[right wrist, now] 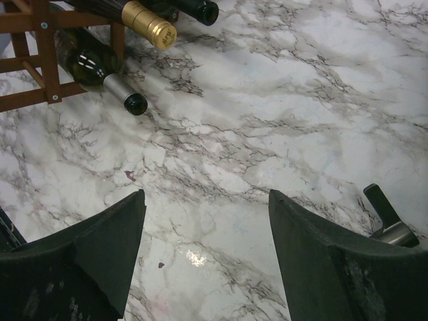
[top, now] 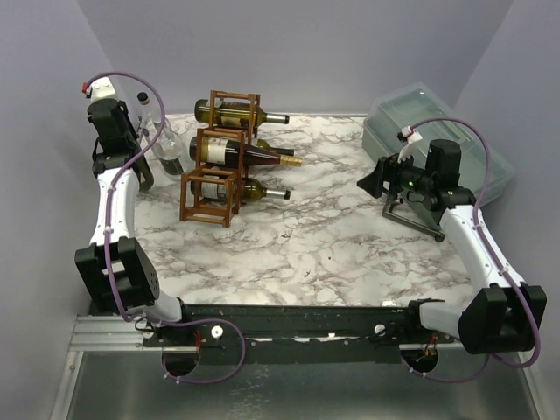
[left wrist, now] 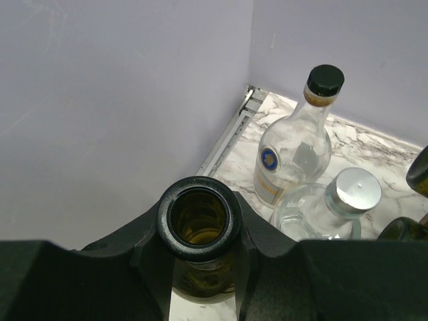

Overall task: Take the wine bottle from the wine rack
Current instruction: Move the wine bottle to the center of the board.

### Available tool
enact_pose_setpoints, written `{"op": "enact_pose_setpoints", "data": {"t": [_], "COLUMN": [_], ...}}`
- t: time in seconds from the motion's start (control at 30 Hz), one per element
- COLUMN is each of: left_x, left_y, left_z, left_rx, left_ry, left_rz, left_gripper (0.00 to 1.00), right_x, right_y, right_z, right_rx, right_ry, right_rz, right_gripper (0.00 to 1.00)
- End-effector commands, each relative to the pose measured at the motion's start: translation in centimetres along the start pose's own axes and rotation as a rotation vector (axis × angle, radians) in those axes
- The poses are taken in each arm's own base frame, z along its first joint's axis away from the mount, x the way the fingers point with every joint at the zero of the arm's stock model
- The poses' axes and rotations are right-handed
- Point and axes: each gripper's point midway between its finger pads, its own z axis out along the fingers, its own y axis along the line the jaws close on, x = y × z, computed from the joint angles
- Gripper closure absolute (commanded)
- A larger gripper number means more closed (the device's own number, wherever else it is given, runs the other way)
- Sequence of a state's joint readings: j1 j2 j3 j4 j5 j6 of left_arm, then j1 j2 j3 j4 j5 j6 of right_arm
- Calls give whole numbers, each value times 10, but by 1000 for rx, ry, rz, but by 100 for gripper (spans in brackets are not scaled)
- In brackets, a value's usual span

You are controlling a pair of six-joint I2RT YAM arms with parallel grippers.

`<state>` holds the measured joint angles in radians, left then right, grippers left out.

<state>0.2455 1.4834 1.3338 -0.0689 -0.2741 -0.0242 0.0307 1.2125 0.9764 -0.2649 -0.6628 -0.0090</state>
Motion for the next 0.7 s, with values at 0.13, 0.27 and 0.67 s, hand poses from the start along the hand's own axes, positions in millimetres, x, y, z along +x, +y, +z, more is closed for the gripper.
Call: {"op": "enact_pose_setpoints", "data": {"t": [0.13, 0.27, 0.67], "left_x": [-73, -72, -60], "left_y": [-9, -7, -13], "left_z": [16, 28, 47], "left_rx": [113, 106, 139], "left_ry": [-197, -189, -162], "left_rz": [14, 32, 55], "left_gripper": [100, 100, 100], "right_x": [0, 2, 5], "right_y": [-3, -4, -7], "right_z": [0, 1, 3], "right_rx": [-3, -3, 3], "right_ry": [18, 27, 42], "right_rz": [-5, -2, 2], "right_gripper": [23, 23, 23]}}
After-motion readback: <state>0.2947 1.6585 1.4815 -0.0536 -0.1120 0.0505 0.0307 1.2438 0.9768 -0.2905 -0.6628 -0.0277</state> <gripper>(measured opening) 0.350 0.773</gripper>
